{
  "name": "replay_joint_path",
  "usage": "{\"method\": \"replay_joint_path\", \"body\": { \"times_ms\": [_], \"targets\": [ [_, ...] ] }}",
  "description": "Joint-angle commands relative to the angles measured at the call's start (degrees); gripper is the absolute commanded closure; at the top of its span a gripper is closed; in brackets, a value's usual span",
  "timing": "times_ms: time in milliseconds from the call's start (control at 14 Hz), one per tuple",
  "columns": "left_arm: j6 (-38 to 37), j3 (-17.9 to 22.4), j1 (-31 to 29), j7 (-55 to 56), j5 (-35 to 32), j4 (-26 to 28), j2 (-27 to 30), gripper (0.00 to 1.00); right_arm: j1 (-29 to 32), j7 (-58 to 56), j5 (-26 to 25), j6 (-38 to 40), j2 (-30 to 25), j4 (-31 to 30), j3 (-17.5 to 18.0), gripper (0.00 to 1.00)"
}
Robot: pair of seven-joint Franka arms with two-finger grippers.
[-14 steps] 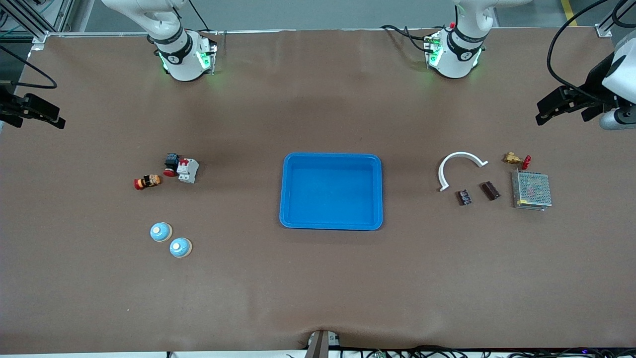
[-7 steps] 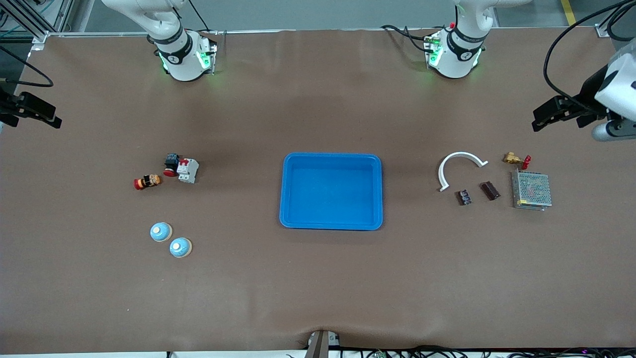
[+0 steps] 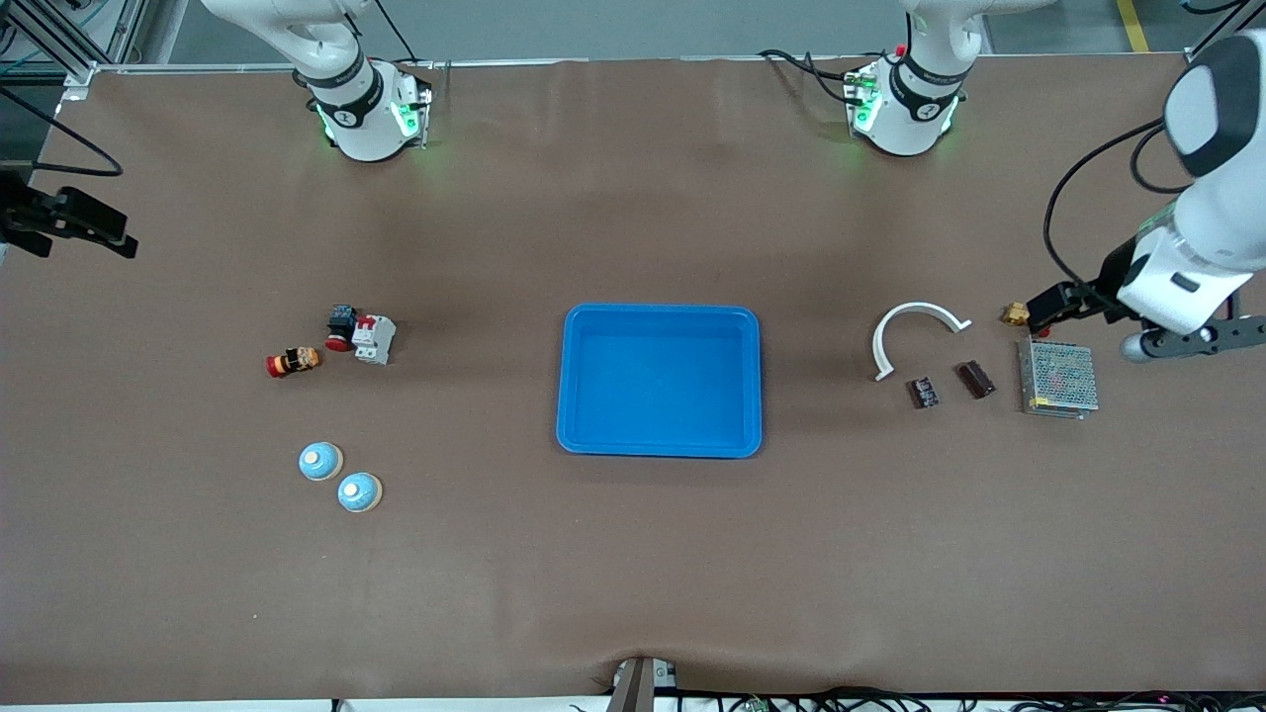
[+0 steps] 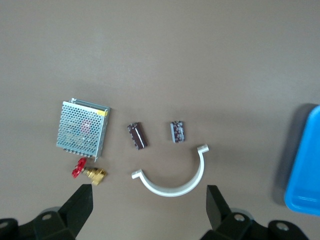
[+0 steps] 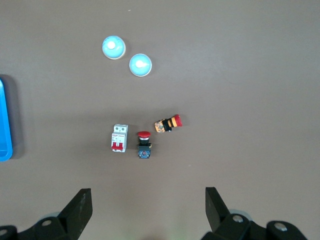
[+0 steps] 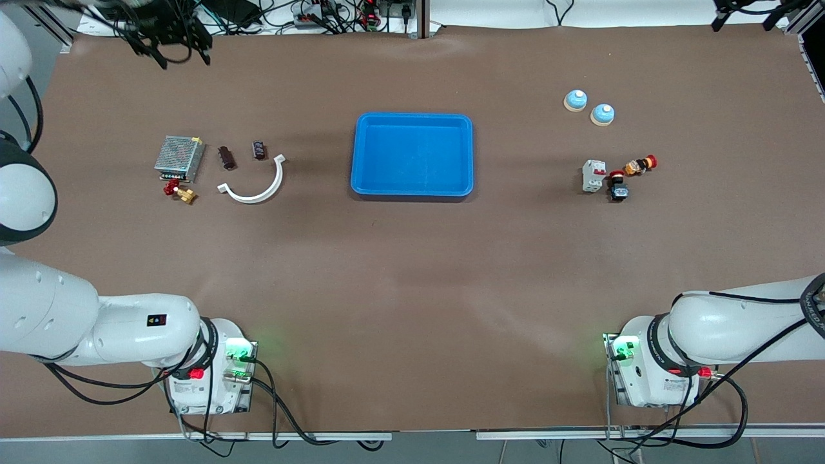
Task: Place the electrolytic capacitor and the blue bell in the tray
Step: 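Move the left gripper to the capacitors while the right gripper reaches the bells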
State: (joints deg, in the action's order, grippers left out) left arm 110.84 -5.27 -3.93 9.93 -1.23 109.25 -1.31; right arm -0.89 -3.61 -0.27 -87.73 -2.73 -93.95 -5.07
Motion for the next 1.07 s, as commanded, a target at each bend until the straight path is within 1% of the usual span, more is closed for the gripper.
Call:
{"method": "replay_joint_path", "body": {
  "times_ms": [0, 143, 285, 428, 499, 641, 784, 855, 998],
  "targets": [
    [7.7, -0.2, -0.1, 4.6, -1.4, 7.9, 1.1, 0.00, -1.3, 0.3, -0.3, 0.4, 1.9, 1.5, -0.3, 0.00],
    [13.4, -0.3, -1.6, 7.7, -1.8, 11.3, -0.8, 0.00, -2.3, 0.5, 0.3, 0.0, 3.8, 2.3, -0.2, 0.00],
    [20.8, -0.3, -2.1, 9.7, -1.8, 15.5, -2.5, 0.00, -4.6, 1.0, 1.1, -0.5, 7.7, 4.4, -0.2, 0.00],
    [27.0, -0.2, -2.2, 11.8, -1.8, 19.1, -4.2, 0.00, -4.8, -1.7, 2.3, -5.0, 11.2, 4.7, -0.2, 0.00],
    [29.3, -0.1, -2.7, 12.6, -1.8, 19.7, -5.9, 0.00, -4.8, -5.0, 2.4, -6.6, 12.1, 4.6, -0.2, 0.00],
    [34.1, -0.2, -5.5, 12.7, -1.8, 20.2, -10.0, 0.08, -4.4, -11.5, 2.5, -10.2, 15.1, 4.6, -0.2, 0.00],
    [40.6, -0.2, -6.1, 12.7, -1.8, 21.9, -13.4, 0.12, -4.1, -16.4, 2.5, -12.7, 17.7, 4.6, -0.2, 0.00],
    [42.6, -0.2, -6.6, 12.8, -1.8, 22.3, -14.8, 0.14, -4.1, -18.0, 2.4, -14.2, 18.5, 4.6, -0.3, 0.00],
    [43.1, -0.3, -6.3, 15.2, -1.8, 22.1, -16.6, 0.20, -4.1, -19.8, 2.3, -16.6, 20.6, 4.5, -0.3, 0.00]
  ]
}}
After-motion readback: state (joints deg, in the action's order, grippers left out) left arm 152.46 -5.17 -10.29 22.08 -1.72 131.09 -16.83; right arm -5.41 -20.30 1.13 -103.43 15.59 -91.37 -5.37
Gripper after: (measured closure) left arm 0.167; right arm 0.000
